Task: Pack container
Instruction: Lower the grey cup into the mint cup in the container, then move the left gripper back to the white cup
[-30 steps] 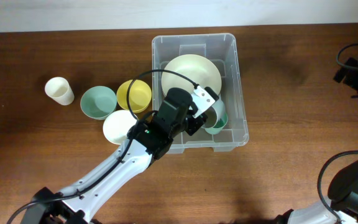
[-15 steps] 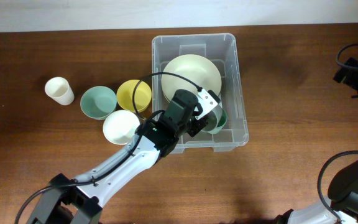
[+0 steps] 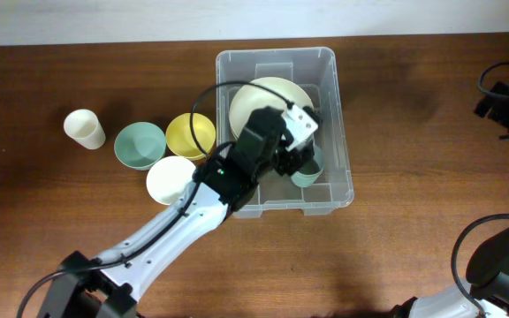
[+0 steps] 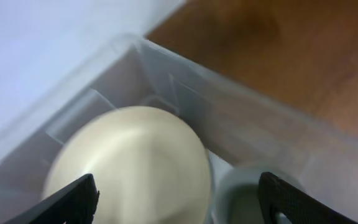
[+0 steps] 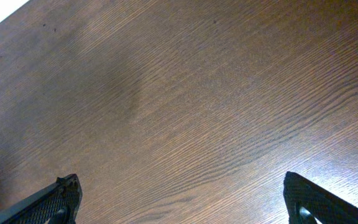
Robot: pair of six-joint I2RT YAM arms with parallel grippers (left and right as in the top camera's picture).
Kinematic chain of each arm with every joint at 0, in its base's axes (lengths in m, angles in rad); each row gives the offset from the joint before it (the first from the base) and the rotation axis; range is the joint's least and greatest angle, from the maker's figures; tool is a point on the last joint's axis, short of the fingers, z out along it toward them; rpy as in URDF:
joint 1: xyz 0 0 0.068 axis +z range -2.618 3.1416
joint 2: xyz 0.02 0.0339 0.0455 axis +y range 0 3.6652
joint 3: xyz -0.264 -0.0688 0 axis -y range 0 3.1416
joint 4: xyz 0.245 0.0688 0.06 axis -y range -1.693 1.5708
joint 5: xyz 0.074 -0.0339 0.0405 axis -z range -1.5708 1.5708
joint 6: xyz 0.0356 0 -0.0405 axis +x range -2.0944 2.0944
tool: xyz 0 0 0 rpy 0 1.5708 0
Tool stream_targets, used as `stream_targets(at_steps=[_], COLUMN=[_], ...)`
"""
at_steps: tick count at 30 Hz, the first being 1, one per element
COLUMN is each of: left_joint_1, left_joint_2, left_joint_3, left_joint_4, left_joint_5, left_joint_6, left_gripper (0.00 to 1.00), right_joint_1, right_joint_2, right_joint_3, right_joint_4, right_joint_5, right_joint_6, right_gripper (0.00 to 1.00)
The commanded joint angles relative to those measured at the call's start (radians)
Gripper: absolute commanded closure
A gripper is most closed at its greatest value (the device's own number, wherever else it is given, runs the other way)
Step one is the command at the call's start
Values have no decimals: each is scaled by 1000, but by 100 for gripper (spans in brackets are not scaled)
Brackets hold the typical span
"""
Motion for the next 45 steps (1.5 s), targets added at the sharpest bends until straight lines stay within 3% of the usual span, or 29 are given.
stream_targets(at_steps=[1, 6, 9, 14, 17, 18, 22, 23, 25, 27, 31, 36, 45], left_joint_1=[52, 179, 304, 547, 673, 701, 784, 797, 820, 861, 963, 1041, 1069], left_joint_2=[-4, -14, -30, -57, -54, -53, -48, -48, -48, -46, -27, -9, 157], left_joint_3=[58, 79, 80, 80, 80, 80, 80, 80, 80, 80, 80, 80, 80], left_joint_4=[-29, -123, -175, -280, -359, -385, -492, -499, -494, -490, -463, -453, -359], left_joint_5=[-101, -226, -230, -49, 26, 34, 28, 28, 29, 35, 85, 126, 129], left_joint_6=[-74, -200, -309, -390, -389, -390, -383, -383, -416, -511, -613, -645, -712], left_gripper=[15, 20, 23, 28, 13, 3, 1, 1, 23, 32, 31, 30, 29], right_joint_1=[-2, -2, -2, -2, -2, -2, -2, -2, -2, -2, -2, -2, -2], right_joint_2=[-24, -24, -24, -24, -24, -24, -24, -24, -24, -24, -24, -24, -24], right_joint_3=[15, 15, 15, 15, 15, 15, 15, 15, 15, 15, 15, 15, 15], right_joint_4=[2, 2, 2, 2, 2, 2, 2, 2, 2, 2, 2, 2, 2], right_joint_5=[9, 9, 9, 9, 9, 9, 9, 9, 9, 9, 9, 9, 9], right_joint_6=[3, 3, 3, 3, 3, 3, 3, 3, 3, 3, 3, 3, 3], right_gripper=[1, 1, 1, 1, 1, 1, 1, 1, 1, 1, 1, 1, 1])
